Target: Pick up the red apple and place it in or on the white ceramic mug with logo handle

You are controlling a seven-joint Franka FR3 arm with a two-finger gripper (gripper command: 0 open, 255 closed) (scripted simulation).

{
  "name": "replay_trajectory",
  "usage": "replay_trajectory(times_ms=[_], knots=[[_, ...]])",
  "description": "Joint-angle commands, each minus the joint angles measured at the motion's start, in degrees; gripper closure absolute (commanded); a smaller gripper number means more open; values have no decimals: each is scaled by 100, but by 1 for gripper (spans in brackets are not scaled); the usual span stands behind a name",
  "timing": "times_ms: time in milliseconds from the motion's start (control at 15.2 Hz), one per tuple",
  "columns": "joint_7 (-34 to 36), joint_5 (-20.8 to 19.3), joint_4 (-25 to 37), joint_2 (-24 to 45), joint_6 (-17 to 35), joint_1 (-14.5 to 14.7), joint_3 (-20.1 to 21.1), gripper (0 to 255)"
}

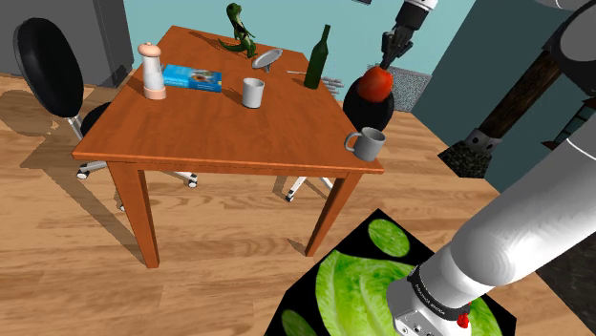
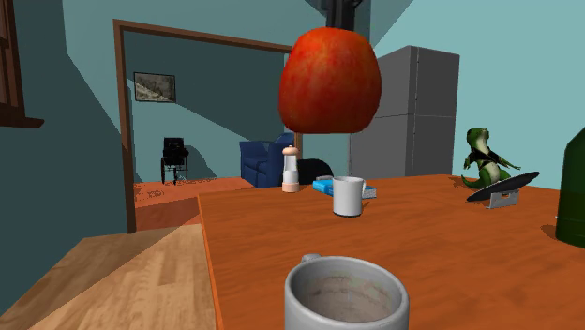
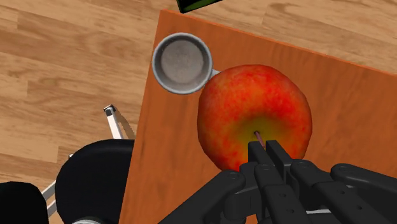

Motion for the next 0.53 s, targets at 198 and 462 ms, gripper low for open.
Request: replay_trajectory(times_ms=[198, 462], knots=[[-376, -138, -329, -461, -148, -191, -195, 255], [-381, -162, -730, -542, 177, -186, -185, 255]])
